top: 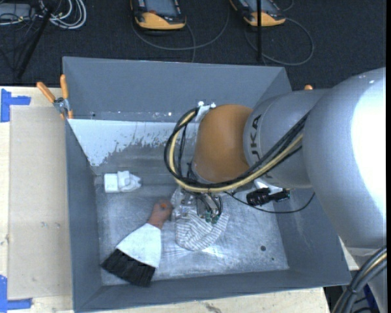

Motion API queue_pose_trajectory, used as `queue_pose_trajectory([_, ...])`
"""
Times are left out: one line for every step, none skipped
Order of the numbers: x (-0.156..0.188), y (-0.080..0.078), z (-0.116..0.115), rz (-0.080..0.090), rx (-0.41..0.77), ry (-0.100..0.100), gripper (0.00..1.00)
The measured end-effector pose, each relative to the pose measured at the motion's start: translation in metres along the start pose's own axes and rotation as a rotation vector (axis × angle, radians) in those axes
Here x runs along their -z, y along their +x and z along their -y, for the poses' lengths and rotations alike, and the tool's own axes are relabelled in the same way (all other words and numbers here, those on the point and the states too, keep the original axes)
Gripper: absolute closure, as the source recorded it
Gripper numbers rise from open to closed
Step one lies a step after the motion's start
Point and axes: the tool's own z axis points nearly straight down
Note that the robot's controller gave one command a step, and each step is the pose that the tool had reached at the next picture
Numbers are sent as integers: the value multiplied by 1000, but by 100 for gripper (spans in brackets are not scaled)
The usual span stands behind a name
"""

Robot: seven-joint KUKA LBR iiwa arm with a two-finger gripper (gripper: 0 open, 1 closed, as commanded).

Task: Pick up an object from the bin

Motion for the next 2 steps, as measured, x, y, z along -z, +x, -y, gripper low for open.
queue_pose_trajectory([0, 0, 0, 0, 0, 0, 100])
queue_pose_trajectory([140, 8, 22, -2, 310, 2, 100])
